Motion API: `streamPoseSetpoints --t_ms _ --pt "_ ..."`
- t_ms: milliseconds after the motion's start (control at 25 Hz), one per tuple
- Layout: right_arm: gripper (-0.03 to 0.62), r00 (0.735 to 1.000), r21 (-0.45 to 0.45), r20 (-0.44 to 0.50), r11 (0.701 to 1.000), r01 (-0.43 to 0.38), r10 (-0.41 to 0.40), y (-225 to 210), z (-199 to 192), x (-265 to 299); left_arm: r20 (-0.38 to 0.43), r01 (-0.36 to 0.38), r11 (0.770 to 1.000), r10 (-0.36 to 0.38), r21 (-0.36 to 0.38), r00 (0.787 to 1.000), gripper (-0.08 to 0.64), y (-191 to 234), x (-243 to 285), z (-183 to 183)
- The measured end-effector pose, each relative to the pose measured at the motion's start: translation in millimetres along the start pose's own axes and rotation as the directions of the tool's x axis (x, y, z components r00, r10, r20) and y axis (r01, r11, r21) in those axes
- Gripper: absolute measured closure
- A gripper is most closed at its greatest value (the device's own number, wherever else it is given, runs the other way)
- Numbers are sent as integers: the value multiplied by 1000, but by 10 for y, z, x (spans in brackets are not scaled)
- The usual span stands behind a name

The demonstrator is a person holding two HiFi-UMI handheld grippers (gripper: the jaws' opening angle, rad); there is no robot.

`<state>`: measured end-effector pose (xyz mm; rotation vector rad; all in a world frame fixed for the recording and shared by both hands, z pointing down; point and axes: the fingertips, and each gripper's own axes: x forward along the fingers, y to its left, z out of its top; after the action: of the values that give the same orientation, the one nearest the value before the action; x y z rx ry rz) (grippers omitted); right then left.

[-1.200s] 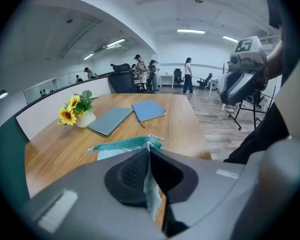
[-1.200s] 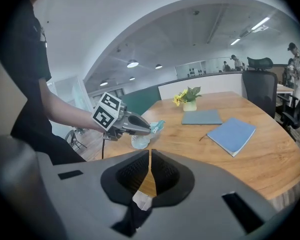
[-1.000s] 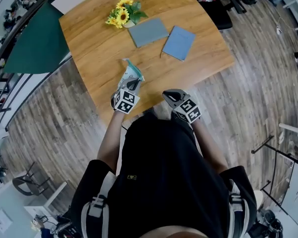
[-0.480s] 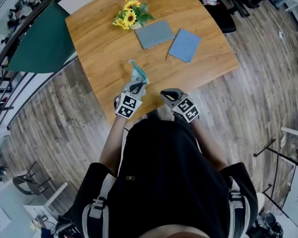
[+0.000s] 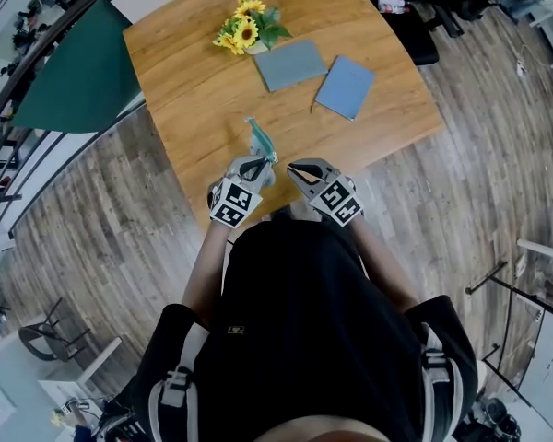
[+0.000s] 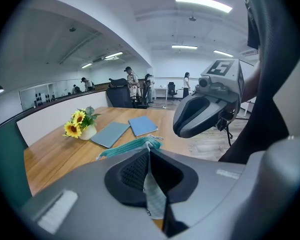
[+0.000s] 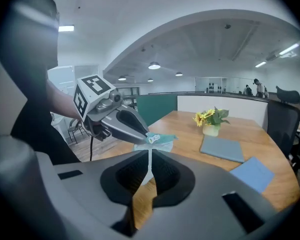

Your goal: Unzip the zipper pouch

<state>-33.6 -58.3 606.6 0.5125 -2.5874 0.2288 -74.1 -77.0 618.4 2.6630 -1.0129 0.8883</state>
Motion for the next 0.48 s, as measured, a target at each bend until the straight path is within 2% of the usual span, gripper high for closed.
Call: streamPoseSetpoints --t_ms 240,480 --pt "561 1000 -91 -1 996 -22 22 72 173 116 7 14 1000 -14 5 1000 550 12 -52 11" --pt "545 1000 -181 -15 983 13 -16 46 312 149 17 44 999 -44 -5 999 550 2 -86 60"
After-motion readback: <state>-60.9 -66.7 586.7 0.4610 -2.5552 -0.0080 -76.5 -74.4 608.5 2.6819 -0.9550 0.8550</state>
